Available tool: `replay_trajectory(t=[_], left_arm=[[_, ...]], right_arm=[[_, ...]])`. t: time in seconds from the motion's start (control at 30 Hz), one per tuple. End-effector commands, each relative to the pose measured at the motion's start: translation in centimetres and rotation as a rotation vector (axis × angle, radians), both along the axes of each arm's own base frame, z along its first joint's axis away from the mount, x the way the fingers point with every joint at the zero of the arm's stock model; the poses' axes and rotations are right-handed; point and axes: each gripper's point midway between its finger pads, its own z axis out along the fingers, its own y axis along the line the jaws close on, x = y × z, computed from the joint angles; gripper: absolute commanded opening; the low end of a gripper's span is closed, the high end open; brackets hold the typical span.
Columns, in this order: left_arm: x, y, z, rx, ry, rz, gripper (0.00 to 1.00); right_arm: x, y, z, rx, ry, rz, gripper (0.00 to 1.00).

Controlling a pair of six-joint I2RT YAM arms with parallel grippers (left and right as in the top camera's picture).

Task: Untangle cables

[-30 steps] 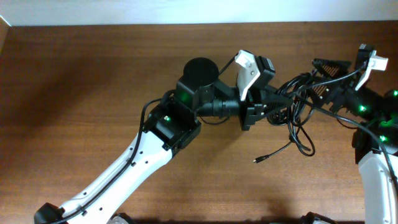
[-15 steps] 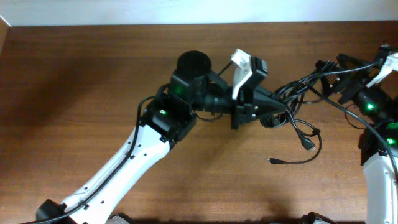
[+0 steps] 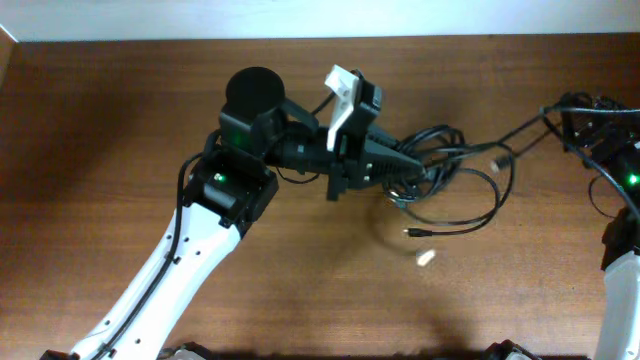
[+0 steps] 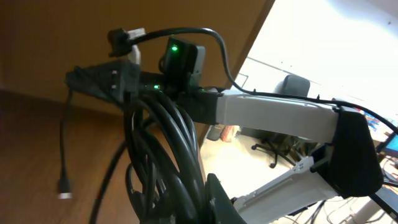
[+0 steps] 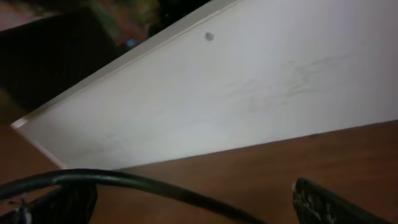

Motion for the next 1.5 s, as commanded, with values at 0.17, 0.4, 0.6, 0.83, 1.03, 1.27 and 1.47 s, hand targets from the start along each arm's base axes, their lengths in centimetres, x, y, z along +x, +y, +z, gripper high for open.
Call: replay_trajectory(t=[0.17, 0.4, 0.6, 0.83, 1.03, 1.27, 1.47], left_arm=[[1.9, 1.8, 1.5, -0.016, -0.027, 0.128, 0.0], [2.9, 1.8, 1.1, -0.005, -0.026, 0.185, 0.0], [4.2, 1.9, -0.4, 0.045, -0.013, 0.26, 0.0], [4.2, 1.9, -0.4, 0.045, -0.013, 0.26, 0.0], [3.0, 1.4, -0.3, 0.04, -0.011, 0.208, 0.0], [-0.5, -0.8, 0.4, 0.012, -0.046, 0.071, 0.0], [-1.4, -0.9, 1.0, -0.014, -0.08, 0.023, 0.0]], right_arm=[[-4.8, 6.7, 0.7, 0.017, -0.034, 0.499, 0.99], [-6.0, 7.7, 1.1, 0.071, 0.001, 0.574, 0.99], [-7.3, 8.8, 3.8, 0.142, 0.049, 0.578, 0.99], [-8.8, 15.5, 5.3, 0.147, 0.07, 0.794, 0.99], [-10.4, 20.7, 5.3, 0.135, 0.071, 0.978, 0.99], [-9.6, 21.7, 4.5, 0.123, 0.052, 1.007, 0.99], [-7.9, 21.3, 3.4, 0.12, 0.04, 0.981, 0.99]])
